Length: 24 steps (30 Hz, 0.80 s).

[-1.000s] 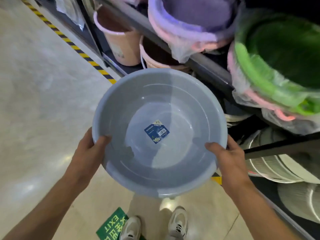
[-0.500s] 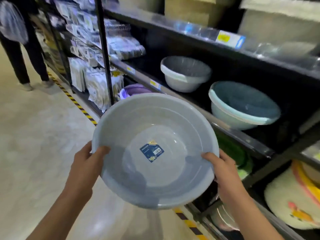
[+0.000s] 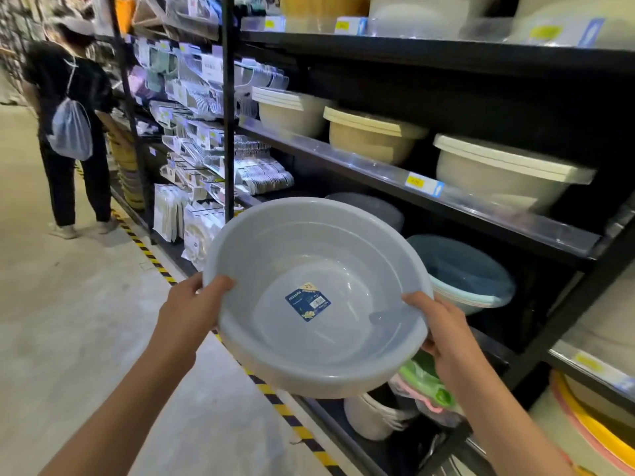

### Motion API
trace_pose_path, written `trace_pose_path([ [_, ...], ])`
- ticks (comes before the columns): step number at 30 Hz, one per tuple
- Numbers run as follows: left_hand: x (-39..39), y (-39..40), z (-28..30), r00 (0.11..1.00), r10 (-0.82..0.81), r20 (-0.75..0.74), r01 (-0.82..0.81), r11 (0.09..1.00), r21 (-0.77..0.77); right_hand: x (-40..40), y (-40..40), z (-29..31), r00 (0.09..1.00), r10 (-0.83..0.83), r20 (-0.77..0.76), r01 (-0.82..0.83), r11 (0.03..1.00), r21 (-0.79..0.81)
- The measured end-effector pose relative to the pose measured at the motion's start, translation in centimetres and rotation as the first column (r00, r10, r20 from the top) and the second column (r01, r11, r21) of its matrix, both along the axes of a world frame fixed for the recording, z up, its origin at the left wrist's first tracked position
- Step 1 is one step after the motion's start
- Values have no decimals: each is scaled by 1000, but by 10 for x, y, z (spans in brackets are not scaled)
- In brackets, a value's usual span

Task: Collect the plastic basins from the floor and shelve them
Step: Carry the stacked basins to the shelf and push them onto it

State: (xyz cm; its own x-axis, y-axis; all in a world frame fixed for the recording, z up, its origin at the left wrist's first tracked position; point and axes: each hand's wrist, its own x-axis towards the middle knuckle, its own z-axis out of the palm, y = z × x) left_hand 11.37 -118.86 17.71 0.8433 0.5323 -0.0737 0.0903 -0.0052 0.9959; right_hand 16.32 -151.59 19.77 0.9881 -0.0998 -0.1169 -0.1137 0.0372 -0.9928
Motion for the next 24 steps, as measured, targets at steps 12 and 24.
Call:
trace_pose_path([
  [12,27,62,15,998,46,-33,-45,999,24,45,67,0,997,82,-15,-81,995,56],
  [24,146,93,0,988,122,-99,-116,991,63,177,106,-21,998,36,-56,-32,997,73],
])
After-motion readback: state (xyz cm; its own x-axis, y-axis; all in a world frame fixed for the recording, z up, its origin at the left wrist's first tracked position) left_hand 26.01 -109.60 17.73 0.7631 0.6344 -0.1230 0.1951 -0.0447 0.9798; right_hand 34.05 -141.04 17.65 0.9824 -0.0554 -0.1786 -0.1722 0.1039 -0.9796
